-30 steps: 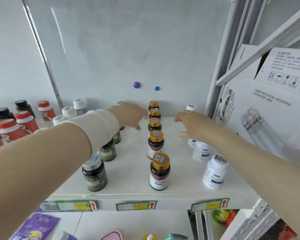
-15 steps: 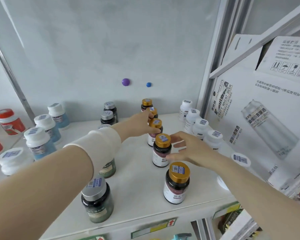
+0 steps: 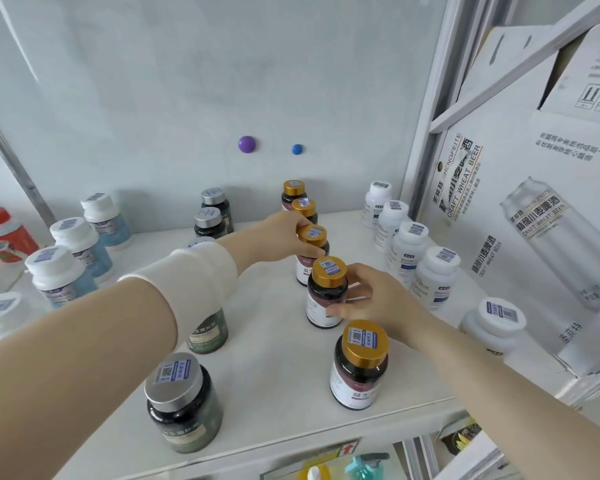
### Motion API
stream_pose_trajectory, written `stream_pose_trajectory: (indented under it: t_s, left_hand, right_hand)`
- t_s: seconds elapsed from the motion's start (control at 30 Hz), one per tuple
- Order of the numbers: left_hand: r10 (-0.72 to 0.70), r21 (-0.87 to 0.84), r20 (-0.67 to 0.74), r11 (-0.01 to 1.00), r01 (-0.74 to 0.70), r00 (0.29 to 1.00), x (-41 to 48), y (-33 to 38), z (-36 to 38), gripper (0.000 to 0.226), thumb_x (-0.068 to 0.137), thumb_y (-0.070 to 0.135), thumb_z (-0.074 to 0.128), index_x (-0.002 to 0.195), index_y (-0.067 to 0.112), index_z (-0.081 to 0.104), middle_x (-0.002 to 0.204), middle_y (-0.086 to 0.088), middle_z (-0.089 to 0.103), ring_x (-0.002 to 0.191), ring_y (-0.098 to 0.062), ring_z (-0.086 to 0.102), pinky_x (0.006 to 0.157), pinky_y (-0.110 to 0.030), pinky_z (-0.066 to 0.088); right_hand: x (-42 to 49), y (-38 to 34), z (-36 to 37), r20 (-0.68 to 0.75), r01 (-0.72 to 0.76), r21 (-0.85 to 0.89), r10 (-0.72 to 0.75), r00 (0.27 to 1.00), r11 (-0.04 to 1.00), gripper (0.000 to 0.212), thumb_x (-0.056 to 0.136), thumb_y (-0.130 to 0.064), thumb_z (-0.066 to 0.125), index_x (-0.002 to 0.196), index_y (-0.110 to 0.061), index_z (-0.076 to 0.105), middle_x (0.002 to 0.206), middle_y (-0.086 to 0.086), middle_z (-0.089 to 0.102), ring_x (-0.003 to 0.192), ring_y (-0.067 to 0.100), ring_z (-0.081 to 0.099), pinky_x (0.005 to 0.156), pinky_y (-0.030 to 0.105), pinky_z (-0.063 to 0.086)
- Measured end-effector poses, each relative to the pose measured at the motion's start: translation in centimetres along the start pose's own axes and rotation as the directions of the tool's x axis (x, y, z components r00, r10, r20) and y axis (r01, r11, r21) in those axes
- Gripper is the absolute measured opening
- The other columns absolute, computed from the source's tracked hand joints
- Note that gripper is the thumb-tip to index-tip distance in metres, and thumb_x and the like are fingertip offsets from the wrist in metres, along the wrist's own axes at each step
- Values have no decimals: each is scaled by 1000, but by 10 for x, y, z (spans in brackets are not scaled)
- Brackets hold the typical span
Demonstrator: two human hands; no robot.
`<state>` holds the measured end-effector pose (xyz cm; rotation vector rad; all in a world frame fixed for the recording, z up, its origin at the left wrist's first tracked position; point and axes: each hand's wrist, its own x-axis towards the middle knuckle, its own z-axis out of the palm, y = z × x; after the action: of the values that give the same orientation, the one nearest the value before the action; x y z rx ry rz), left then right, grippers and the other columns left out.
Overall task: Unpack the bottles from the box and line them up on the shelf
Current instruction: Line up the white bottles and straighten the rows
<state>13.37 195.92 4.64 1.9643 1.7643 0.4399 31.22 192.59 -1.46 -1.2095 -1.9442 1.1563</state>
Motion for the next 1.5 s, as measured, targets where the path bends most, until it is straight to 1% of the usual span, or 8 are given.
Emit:
stream_pose_trajectory:
  t_s: [0.17,0.63,0.83,1.0,1.13,1.3,1.4,1.5]
  left_hand:
    - [-1,-32,17,999,2,1000,-1,0,0,51,84,32,67,128,13,50,123,-5,58,101,-16,53,86,-25,42]
    - [-20,-45,31,999,21,999,-3,3,1,52,84,31,67,130,15,48,126,-4,57,110,-20,56,95,-30,45]
    - [-53,70,85,996,47,995,-14,11,-13,67,85,33,67,141,15,34,139,-3,47,122,-22,50,103,-33,41]
    - [-38,232,10,972,34,999,-47,22,-53,53,87,24,64,135,15,43,135,-3,51,121,-20,50,93,-25,36]
    - [-89,387,-55,916,103,995,-78,13,-87,48,87,26,64,132,20,47,129,1,55,116,-21,53,99,-32,41]
    - [-181,697,-61,696,172,982,-110,-19,-115,48,87,35,62,131,26,44,130,4,51,118,-23,51,101,-40,41]
    - [-201,784,-53,598,165,978,-121,-45,-120,51,87,37,63,133,28,42,131,4,51,117,-23,52,98,-41,44]
    - [-186,804,-22,580,127,982,-118,-72,-118,52,86,38,63,133,28,41,129,3,52,116,-25,53,96,-44,45]
  right_hand:
    - [-1,4,1,-28,4,-10,-4,1000,1000,45,70,-24,79,105,-35,53,108,-9,63,99,13,62,82,23,50]
    - [-1,4,3,-32,10,-26,-10,999,1000,47,69,-25,80,106,-31,52,101,-15,60,88,2,59,66,11,43]
    - [-5,-15,-12,61,-7,-153,16,998,988,62,73,-31,78,125,-24,46,114,-14,54,107,9,53,87,25,44]
    - [-5,-47,-41,124,69,-249,-39,992,966,57,77,-34,73,127,-23,46,125,-7,54,111,10,53,92,25,44]
    - [2,-85,-48,162,179,-413,-121,979,893,56,79,-33,71,128,-22,47,126,-6,53,115,12,51,88,22,38]
    - [18,-125,-17,220,297,-621,-203,954,725,45,80,-34,70,119,-21,52,114,-5,51,109,13,51,91,26,41]
    - [22,-138,11,297,321,-762,-136,945,563,57,83,-36,66,133,-21,42,133,1,47,122,20,46,101,33,40]
    - [21,-142,37,335,308,-782,-50,941,542,64,85,-36,64,139,-18,35,142,2,41,127,20,43,106,35,37]
